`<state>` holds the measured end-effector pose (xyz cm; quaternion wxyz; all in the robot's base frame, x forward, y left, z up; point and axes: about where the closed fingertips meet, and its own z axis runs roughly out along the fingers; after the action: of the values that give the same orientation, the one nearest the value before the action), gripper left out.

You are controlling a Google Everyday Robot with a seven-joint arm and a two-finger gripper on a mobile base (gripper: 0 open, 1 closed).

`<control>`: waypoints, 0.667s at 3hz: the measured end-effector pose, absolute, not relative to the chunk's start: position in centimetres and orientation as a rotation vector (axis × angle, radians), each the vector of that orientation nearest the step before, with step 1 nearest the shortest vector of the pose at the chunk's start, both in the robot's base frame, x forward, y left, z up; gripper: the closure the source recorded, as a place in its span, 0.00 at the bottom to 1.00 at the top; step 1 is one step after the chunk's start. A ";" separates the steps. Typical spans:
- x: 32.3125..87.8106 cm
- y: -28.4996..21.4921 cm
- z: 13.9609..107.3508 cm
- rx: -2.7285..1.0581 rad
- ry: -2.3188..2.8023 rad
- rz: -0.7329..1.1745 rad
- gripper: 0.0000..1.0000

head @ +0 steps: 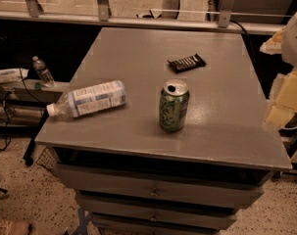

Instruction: Move rxbar chocolate near green can

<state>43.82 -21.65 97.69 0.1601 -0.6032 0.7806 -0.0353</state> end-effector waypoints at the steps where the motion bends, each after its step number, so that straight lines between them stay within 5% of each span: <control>1: 43.8 -21.6 97.7 -1.723 2.230 -0.101 0.00; 2: 45.9 -21.4 97.4 -1.741 2.172 -0.084 0.00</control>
Offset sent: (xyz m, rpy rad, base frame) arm 0.0512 0.0043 -0.0107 0.0627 -0.0421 0.0965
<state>45.86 -21.41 97.43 0.1774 -0.6153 0.7675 -0.0299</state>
